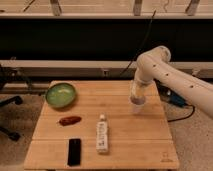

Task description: Place the white sponge in the ceramic cup

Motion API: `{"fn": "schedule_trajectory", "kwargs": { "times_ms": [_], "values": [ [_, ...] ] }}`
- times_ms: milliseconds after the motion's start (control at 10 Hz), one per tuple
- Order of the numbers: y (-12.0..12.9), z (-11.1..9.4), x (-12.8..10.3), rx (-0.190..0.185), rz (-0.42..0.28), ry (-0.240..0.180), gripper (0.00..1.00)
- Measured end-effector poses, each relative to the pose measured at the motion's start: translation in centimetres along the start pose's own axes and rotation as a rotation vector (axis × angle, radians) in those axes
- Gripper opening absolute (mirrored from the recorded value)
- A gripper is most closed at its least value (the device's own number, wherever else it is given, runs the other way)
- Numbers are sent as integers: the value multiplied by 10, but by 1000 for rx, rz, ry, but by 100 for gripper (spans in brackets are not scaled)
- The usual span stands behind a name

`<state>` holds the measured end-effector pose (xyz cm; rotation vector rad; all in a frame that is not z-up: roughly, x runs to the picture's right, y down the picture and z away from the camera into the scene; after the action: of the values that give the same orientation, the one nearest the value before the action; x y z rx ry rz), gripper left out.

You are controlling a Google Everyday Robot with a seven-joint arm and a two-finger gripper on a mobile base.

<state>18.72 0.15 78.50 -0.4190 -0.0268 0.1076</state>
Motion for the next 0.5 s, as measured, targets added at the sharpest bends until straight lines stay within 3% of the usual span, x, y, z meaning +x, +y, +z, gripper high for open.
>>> {"fn": "schedule_trajectory", "kwargs": {
  "times_ms": [300,500],
  "values": [
    [-1,1,5,-22,22,6,79],
    [-1,0,12,-46,22,4,80]
  ]
}}
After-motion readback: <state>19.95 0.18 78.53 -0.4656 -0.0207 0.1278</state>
